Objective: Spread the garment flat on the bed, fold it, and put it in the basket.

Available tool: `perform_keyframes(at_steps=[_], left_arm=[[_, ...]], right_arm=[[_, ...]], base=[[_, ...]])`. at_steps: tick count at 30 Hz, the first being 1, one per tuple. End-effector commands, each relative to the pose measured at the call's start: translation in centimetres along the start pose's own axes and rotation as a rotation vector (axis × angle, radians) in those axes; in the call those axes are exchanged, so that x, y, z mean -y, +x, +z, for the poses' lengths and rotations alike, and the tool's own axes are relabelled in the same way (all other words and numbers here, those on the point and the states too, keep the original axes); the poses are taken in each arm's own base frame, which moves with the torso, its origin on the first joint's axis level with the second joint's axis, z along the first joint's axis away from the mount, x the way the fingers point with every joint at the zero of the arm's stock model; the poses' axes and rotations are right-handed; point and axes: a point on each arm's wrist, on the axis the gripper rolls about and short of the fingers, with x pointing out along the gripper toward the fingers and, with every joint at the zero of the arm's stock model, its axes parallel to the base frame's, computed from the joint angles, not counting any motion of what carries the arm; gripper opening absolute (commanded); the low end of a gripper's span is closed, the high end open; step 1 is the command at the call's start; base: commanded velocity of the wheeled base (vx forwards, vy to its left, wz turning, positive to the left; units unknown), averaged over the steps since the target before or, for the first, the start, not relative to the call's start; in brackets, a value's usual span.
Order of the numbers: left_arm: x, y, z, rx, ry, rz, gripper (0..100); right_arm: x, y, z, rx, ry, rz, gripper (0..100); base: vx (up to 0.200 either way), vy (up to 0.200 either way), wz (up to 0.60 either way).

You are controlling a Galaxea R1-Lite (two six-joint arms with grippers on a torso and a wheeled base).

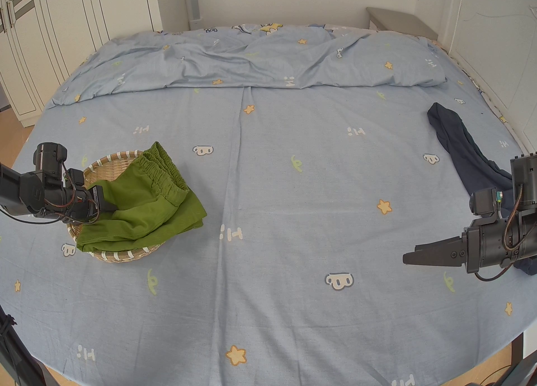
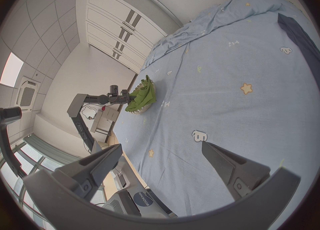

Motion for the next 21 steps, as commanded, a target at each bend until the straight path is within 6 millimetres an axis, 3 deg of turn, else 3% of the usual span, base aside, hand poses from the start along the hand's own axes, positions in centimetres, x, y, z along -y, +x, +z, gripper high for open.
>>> perform_keyframes(at_steps=[1, 7, 9, 11, 18, 21], left_arm=[[0.0, 0.2, 0.0, -0.006, -0.012, 0.000, 100], [2.4, -5.3, 1.5, 0.137, 0.028, 0.064, 100], [2.7, -6.0, 1.7, 0.156, 0.032, 0.088, 100], [3.8, -8.6, 1.8, 0.213, 0.050, 0.167, 100], [5.8, -13.1, 0.8, 0.259, 0.153, 0.184, 100], [7.7, -16.4, -0.6, 0.322, 0.208, 0.153, 100]], right_arm=[[-0.1, 0.0, 0.0, 0.000, -0.003, 0.003, 100], [-0.1, 0.0, 0.0, 0.003, -0.005, 0.003, 100], [-0.1, -0.1, 0.0, 0.004, -0.006, 0.003, 100], [-0.6, -0.6, 0.1, 0.022, -0.023, 0.007, 100], [-1.1, -1.1, -0.1, 0.041, -0.043, 0.006, 100], [-2.4, -2.5, -1.4, 0.085, -0.126, -0.032, 100]], base=[[0.000, 0.000, 0.00], [0.000, 0.000, 0.00], [0.000, 0.000, 0.00], [0.000, 0.000, 0.00], [0.000, 0.000, 0.00], [0.000, 0.000, 0.00]])
